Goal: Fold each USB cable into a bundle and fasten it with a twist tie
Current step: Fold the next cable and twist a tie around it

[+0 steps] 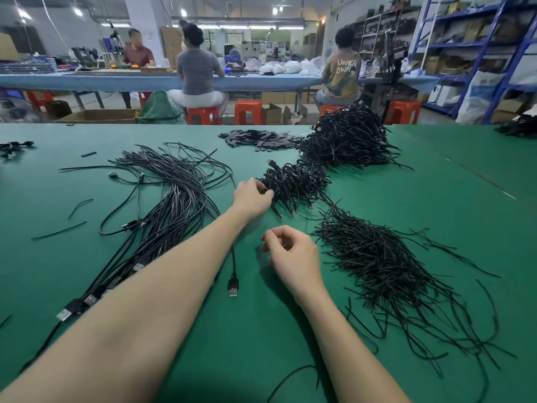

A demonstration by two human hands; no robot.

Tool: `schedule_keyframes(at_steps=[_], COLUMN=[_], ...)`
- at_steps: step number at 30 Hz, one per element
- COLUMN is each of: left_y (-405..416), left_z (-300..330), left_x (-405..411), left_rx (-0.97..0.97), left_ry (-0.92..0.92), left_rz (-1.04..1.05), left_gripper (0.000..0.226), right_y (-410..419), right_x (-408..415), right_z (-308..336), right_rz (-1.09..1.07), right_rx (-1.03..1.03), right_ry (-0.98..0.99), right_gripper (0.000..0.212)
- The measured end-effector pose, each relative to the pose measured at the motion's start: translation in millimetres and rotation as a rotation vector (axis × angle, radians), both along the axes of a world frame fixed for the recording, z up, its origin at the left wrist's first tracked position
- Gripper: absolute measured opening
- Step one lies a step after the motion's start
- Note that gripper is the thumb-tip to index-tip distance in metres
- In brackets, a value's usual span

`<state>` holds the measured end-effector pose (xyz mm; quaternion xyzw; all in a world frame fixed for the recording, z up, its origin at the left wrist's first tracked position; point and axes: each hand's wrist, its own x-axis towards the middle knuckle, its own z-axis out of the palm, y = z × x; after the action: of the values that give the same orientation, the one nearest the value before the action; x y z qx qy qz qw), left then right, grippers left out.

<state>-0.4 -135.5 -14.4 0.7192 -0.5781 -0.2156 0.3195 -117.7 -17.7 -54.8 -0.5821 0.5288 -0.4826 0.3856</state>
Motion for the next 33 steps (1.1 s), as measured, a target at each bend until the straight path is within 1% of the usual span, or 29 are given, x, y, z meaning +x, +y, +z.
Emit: schedule_keyframes(at_steps=[3,5,6,9,11,12,13,14,17,18,22,24,25,27,28,29,31,32,33], left_y=[35,62,75,105,113,115,115,115,118,118,118,119,120,127,130,134,138,139,139], left_z=[-5,-9,-11,-18,-19,-17,-15,-12,-8,-8,-4,-1,-1,-1,1,3,8,11,14], left_x=[2,4,5,11,15,17,18,20,28,31,33,31,30,25,21,16,5,-1,-7], left_rx=[-0.107,-0.147,-0.156,-0.148,-0.156,-0.166,-0.179,-0.190,-0.191,-0.190,-0.213,-0.225,-0.217,-0.140,-0.086,-0.037,0.017,0.001,-0.021], left_ry=[0.134,0.211,0.262,0.450,0.493,0.511,0.533,0.545,0.522,0.518,0.529,0.429,0.327,0.051,-0.053,-0.088,0.006,0.067,0.139], left_rz=[0.007,-0.028,-0.055,-0.146,-0.167,-0.165,-0.161,-0.161,-0.182,-0.189,-0.216,-0.275,-0.315,-0.398,-0.436,-0.475,-0.548,-0.574,-0.586], left_gripper=[0.026,0.014,0.013,0.024,0.029,0.030,0.031,0.032,0.034,0.035,0.040,0.043,0.044,0.048,0.052,0.056,0.060,0.058,0.053], right_y=[1,3,4,6,6,7,8,10,22,25,25,18,15,9,6,3,-3,-4,-4], right_x=[0,-2,-2,-4,-5,-5,-5,-3,10,15,12,-5,-15,-36,-46,-54,-64,-66,-65], right_z=[2,3,4,6,9,11,15,18,27,29,44,57,63,73,76,78,78,76,75], right_rz=[0.000,-0.001,-0.004,-0.012,-0.001,0.024,0.064,0.114,0.214,0.227,0.300,0.373,0.422,0.480,0.455,0.393,0.246,0.212,0.213], right_rx=[0.002,-0.007,-0.015,-0.037,-0.018,0.007,0.029,0.048,0.064,0.049,0.123,0.140,0.166,0.228,0.237,0.239,0.247,0.262,0.284], right_ry=[0.018,0.022,0.024,0.021,0.048,0.104,0.202,0.330,0.747,0.826,0.891,0.914,0.850,0.586,0.422,0.252,-0.035,-0.164,-0.292], right_gripper=[0.018,0.018,0.018,0.020,0.020,0.019,0.020,0.024,0.047,0.046,0.021,0.015,0.014,0.017,0.016,0.013,0.013,0.015,0.022])
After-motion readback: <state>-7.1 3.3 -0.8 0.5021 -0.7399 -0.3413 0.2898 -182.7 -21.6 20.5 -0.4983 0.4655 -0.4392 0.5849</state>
